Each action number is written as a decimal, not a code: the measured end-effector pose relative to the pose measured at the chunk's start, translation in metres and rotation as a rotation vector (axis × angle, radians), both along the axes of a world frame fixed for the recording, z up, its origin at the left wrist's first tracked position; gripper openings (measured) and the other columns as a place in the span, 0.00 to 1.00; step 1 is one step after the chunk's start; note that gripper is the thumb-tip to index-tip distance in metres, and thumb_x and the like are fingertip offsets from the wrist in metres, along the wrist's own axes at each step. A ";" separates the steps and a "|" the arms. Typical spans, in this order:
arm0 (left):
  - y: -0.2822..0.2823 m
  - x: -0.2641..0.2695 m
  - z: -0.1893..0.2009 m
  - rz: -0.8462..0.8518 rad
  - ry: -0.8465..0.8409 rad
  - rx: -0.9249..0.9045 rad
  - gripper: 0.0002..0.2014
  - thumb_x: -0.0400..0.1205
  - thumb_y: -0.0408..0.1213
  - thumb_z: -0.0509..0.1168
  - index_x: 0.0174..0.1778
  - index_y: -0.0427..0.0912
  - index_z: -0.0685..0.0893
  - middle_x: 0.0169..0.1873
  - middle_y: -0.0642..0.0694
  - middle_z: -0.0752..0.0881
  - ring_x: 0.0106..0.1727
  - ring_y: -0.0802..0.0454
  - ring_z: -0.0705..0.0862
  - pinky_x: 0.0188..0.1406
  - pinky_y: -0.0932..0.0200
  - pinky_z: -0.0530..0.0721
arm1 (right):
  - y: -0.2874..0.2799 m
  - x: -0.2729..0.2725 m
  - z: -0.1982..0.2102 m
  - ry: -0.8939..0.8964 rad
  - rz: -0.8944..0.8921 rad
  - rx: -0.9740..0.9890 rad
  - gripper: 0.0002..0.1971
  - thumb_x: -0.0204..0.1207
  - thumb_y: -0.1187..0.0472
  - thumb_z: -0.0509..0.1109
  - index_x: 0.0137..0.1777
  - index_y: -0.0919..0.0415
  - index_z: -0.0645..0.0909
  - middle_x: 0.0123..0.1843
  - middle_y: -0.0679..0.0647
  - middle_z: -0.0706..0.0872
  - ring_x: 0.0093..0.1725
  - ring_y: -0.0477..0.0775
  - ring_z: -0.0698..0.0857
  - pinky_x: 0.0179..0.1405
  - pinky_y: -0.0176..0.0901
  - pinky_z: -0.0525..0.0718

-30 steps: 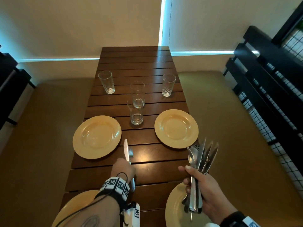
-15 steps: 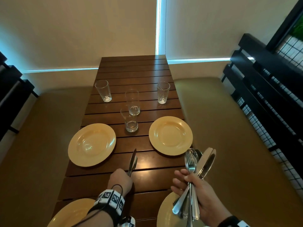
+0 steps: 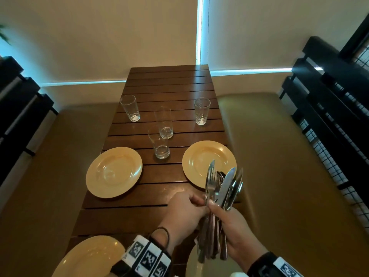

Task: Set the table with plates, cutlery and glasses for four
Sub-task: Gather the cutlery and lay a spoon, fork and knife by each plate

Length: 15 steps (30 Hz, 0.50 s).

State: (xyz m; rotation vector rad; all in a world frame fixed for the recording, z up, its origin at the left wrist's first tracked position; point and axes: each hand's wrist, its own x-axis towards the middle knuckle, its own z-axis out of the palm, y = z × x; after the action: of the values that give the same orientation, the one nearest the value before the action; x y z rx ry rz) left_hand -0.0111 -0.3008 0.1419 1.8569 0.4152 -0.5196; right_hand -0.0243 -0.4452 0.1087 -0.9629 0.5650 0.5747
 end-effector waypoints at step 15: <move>0.068 0.020 -0.006 0.544 0.358 -0.898 0.26 0.90 0.52 0.60 0.64 0.32 0.90 0.56 0.30 0.93 0.60 0.31 0.89 0.58 0.35 0.87 | 0.070 0.064 0.095 -0.741 -0.358 -0.340 0.04 0.77 0.66 0.72 0.44 0.61 0.88 0.35 0.63 0.89 0.28 0.57 0.85 0.30 0.49 0.86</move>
State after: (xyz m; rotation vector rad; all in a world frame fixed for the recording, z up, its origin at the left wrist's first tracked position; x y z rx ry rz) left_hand 0.0087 -0.2332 0.1360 0.7409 0.7470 -0.5353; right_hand 0.0394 -0.3754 0.2032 -1.2675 0.1516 -0.2197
